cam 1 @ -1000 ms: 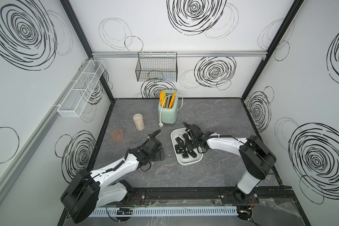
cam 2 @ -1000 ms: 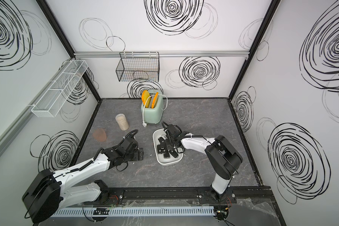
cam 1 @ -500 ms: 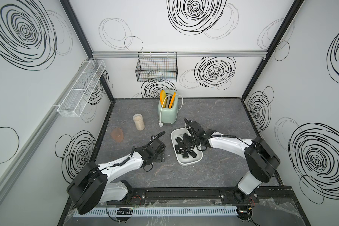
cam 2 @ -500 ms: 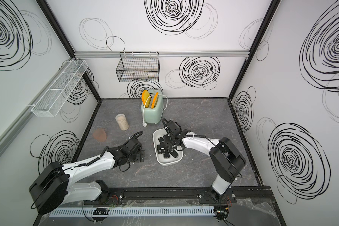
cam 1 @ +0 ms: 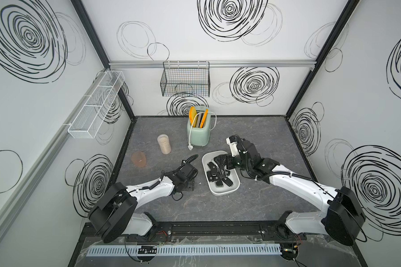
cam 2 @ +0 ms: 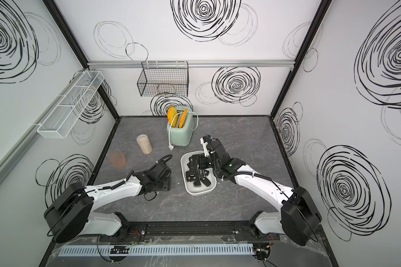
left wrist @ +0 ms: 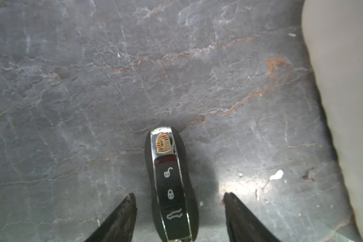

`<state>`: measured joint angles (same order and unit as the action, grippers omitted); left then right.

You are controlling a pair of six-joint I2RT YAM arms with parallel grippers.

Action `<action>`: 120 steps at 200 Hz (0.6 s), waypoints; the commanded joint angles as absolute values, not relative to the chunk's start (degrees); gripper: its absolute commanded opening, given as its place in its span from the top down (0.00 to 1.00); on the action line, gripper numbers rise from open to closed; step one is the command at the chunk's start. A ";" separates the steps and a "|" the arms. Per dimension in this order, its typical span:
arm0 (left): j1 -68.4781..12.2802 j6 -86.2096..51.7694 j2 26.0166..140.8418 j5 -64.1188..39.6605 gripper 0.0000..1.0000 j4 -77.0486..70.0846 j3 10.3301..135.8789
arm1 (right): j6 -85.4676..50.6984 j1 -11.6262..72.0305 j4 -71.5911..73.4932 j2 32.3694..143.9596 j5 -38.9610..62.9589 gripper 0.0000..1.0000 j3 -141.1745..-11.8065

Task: Place the car key into the storage box
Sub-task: Place the car key in the storage box, then pick up the car key from the center of the board.

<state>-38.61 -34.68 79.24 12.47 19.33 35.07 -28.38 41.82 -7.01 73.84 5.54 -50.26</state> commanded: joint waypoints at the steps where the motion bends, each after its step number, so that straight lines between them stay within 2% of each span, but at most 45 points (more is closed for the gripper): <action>1: -37.89 -33.75 80.60 11.92 0.32 17.66 36.47 | -29.24 41.58 -5.57 70.68 8.70 0.01 -47.92; 41: -36.83 -33.42 82.39 10.72 0.40 16.94 36.36 | -30.00 41.57 -5.38 66.29 11.94 0.01 -43.78; 85: -36.56 -32.92 83.42 9.76 0.59 16.53 36.56 | -31.70 41.57 -5.02 64.22 11.69 0.01 -41.31; 120: -36.56 -32.70 83.50 9.57 0.66 16.76 36.91 | -31.47 41.57 -5.01 64.93 12.03 0.01 -41.61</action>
<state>-36.93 -33.30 82.61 10.55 16.82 36.03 -30.68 41.80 -6.76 65.23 11.46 -41.69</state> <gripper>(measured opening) 0.359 0.990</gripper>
